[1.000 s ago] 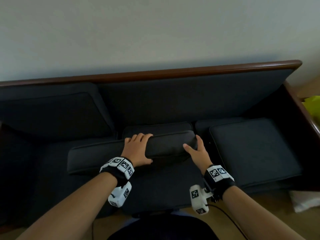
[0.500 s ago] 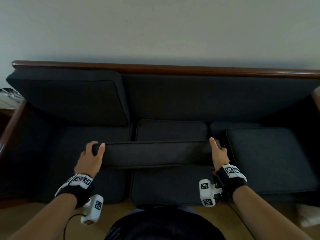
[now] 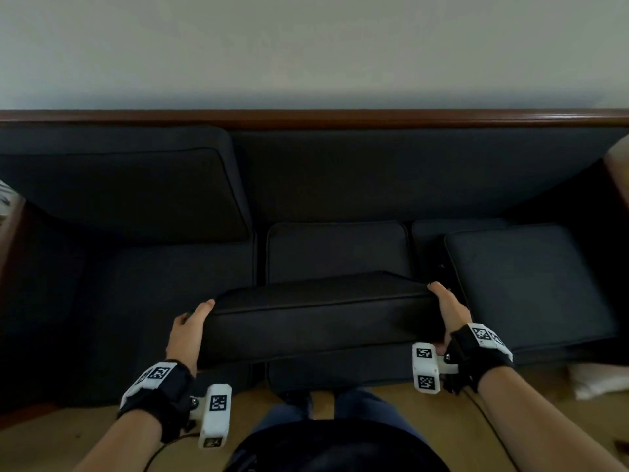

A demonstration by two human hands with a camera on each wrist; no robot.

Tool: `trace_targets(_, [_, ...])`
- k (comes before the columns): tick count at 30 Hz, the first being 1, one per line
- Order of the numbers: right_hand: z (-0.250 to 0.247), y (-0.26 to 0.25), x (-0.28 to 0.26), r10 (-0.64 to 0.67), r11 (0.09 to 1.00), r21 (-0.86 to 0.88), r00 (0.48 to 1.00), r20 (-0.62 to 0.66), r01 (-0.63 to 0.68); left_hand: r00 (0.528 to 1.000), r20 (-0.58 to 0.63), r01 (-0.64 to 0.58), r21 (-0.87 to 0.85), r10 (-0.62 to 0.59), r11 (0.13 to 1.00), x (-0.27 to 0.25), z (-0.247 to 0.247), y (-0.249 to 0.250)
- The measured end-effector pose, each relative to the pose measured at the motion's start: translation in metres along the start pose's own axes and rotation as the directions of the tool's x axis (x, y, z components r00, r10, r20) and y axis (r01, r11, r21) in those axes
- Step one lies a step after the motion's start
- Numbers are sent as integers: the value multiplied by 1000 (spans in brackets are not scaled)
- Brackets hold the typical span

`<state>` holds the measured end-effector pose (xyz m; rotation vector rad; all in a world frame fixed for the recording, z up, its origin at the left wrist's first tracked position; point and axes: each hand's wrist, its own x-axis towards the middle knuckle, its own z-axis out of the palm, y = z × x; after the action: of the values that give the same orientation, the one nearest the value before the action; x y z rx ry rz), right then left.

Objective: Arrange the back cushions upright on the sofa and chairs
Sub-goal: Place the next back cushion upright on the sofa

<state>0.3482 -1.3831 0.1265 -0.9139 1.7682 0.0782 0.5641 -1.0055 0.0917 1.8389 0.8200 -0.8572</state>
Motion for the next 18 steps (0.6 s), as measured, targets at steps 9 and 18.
trace_targets(9, [-11,1,12,-20,982,184,997,-80,34,998,-58,-11,-128,4,992,1,6,-17])
trace_targets(18, [-36,-71,36,-96,952,279,988,-120,126,985,-24,-171,-103,169,980,-12,61,68])
